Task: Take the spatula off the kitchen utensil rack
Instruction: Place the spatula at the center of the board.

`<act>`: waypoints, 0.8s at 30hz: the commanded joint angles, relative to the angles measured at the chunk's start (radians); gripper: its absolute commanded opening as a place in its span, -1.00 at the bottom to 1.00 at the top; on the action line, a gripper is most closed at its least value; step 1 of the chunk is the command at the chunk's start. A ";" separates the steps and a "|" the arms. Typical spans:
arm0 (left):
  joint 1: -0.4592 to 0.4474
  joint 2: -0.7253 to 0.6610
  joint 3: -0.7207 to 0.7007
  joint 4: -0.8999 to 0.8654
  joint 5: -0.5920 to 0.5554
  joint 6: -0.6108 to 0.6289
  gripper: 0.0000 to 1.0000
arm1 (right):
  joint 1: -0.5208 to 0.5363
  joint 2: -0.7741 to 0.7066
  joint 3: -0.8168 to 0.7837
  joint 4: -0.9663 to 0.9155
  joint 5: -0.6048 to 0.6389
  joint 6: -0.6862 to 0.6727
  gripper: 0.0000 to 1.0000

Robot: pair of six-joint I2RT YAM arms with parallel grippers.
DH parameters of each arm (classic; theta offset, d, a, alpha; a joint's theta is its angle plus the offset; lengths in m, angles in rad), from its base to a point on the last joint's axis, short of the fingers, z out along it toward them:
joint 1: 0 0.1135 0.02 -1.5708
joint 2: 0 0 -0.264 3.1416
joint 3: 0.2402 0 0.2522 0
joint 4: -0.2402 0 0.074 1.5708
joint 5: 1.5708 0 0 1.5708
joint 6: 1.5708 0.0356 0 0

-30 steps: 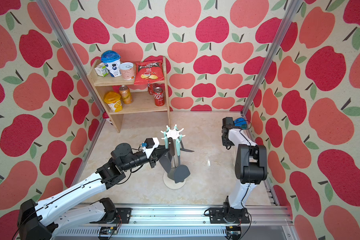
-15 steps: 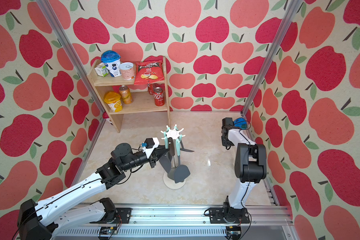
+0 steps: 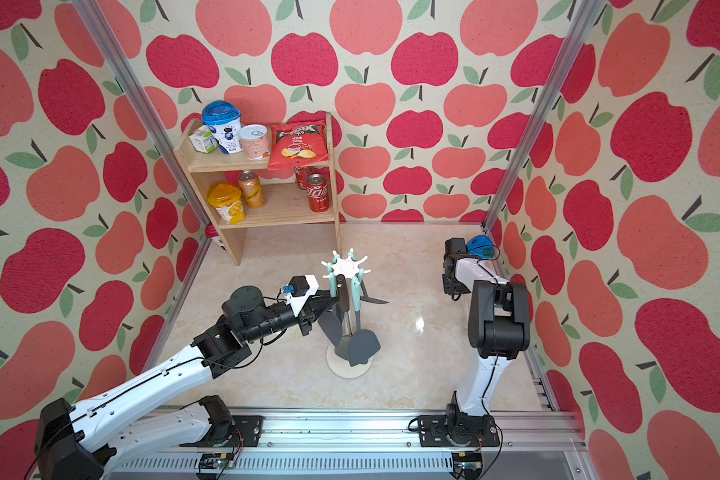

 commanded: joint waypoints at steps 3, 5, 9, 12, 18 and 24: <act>0.011 0.043 -0.010 -0.166 -0.051 0.023 -1.00 | -0.007 0.032 0.004 -0.023 -0.103 0.036 -1.00; 0.010 0.045 -0.010 -0.166 -0.052 0.024 -1.00 | -0.008 0.038 0.009 -0.022 -0.111 0.035 -1.00; 0.010 0.047 -0.006 -0.169 -0.050 0.021 -1.00 | -0.007 0.057 0.020 -0.026 -0.113 0.034 -1.00; 0.011 0.046 -0.004 -0.172 -0.050 0.019 -1.00 | -0.008 0.066 0.019 -0.024 -0.110 0.032 -1.00; 0.010 0.048 -0.002 -0.170 -0.048 0.015 -1.00 | -0.008 0.072 0.017 -0.023 -0.116 0.028 -1.00; 0.009 0.048 -0.002 -0.172 -0.048 0.010 -1.00 | -0.007 0.077 0.017 -0.028 -0.147 0.021 -0.93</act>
